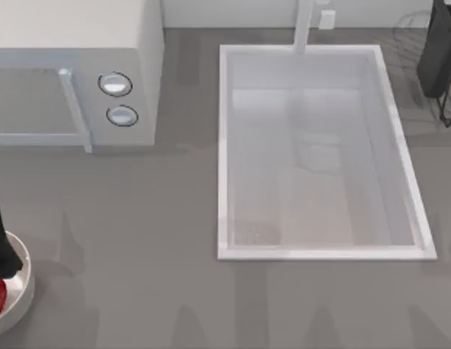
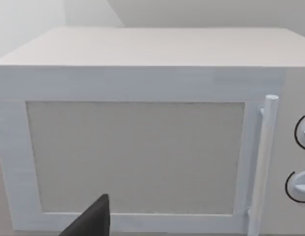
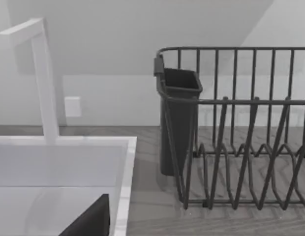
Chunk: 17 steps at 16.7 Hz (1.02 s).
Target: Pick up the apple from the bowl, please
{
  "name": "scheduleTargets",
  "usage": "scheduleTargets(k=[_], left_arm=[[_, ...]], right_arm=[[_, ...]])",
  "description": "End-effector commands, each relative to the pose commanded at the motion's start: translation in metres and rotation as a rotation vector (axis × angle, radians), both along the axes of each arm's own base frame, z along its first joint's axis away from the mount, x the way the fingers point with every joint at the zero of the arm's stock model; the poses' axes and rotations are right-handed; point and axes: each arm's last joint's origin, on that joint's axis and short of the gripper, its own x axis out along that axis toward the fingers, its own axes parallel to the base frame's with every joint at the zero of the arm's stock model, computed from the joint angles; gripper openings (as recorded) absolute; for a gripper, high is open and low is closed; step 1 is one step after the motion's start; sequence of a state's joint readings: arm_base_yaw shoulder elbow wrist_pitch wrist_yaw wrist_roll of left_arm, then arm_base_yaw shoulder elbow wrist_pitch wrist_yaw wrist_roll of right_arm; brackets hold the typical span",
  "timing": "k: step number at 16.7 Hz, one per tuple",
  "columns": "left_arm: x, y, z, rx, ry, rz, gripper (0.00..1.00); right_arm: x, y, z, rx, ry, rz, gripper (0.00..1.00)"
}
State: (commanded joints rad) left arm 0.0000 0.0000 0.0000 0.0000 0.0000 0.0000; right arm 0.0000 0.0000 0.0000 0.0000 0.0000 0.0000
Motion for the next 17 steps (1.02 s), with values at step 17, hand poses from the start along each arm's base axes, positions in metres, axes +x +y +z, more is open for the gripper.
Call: scheduleTargets(k=[17], left_arm=[[0.035,0.007,0.041,0.034,0.747,0.021,1.0]], right_arm=[[0.0,0.0,0.0,0.0,0.0,0.0,1.0]])
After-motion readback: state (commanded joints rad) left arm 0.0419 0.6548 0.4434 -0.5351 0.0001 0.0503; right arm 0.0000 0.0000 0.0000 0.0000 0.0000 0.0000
